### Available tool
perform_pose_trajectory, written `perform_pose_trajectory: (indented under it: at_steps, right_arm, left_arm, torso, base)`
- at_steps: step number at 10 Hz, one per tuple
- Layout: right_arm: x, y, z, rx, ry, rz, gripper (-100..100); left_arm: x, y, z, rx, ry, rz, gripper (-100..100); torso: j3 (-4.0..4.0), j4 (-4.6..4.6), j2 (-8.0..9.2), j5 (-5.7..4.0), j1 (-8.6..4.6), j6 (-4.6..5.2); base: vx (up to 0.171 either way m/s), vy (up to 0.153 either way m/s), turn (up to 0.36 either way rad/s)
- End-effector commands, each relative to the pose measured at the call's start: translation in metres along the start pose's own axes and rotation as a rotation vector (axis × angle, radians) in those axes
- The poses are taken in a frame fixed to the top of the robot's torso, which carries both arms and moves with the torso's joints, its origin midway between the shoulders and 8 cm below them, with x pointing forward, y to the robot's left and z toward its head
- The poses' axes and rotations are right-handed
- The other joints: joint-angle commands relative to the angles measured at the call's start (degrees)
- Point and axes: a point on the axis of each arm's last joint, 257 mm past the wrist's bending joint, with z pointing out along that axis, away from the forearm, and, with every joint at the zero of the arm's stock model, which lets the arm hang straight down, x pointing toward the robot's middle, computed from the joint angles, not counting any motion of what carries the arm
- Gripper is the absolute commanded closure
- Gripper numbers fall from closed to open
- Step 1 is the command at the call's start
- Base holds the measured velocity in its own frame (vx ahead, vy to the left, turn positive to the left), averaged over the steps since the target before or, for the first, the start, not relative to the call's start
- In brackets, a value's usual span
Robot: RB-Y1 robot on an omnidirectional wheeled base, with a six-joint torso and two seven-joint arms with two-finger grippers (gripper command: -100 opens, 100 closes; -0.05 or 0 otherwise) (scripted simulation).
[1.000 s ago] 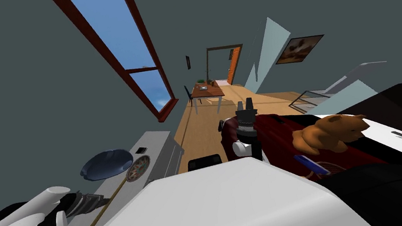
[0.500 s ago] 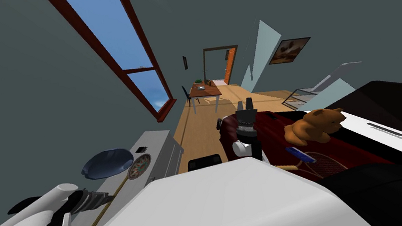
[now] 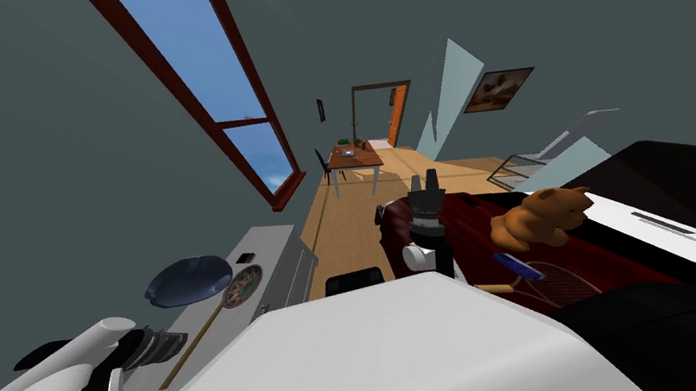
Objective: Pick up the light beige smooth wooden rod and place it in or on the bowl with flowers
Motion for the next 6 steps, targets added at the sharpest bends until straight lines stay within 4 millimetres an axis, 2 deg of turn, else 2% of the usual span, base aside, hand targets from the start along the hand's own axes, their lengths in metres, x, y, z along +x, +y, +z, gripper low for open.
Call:
perform_pose_trajectory:
  at_steps: [1, 2, 3, 4, 5, 6]
  right_arm:
    - [0.000, 0.000, 0.000, 0.000, 0.000, 0.000, 0]
    - [0.000, 0.000, 0.000, 0.000, 0.000, 0.000, 0]
    - [0.000, 0.000, 0.000, 0.000, 0.000, 0.000, 0]
    - [0.000, 0.000, 0.000, 0.000, 0.000, 0.000, 0]
    - [0.000, 0.000, 0.000, 0.000, 0.000, 0.000, 0]
    - [0.000, 0.000, 0.000, 0.000, 0.000, 0.000, 0]
  left_arm:
    - [0.000, 0.000, 0.000, 0.000, 0.000, 0.000, 100]
    - [0.000, 0.000, 0.000, 0.000, 0.000, 0.000, 0]
    - [0.022, 0.001, -0.001, -0.001, 0.043, 0.001, -100]
    - [0.036, 0.004, -0.003, -0.011, 0.073, 0.000, -100]
    - [0.050, 0.012, -0.002, -0.036, 0.100, 0.003, -100]
    - [0.045, 0.017, 0.001, -0.050, 0.091, -0.006, -100]
  torso:
    - [0.00, 0.00, 0.00, 0.00, 0.00, 0.00]
    - [0.00, 0.00, 0.00, 0.00, 0.00, 0.00]
    - [0.00, 0.00, -0.01, 0.00, 0.00, 0.00]
    - [0.01, 0.00, 0.03, 0.00, -0.04, -0.05]
    - [0.03, 0.01, 0.05, -0.02, -0.06, -0.04]
    - [0.02, 0.01, 0.04, 0.00, 0.08, 0.01]
  base:
    - [0.000, 0.000, 0.000]
    - [0.000, 0.000, 0.000]
    - [-0.013, -0.011, 0.204]
    - [-0.018, -0.017, 0.275]
    - [-0.017, 0.030, 0.101]
    - [-0.008, 0.053, -0.018]
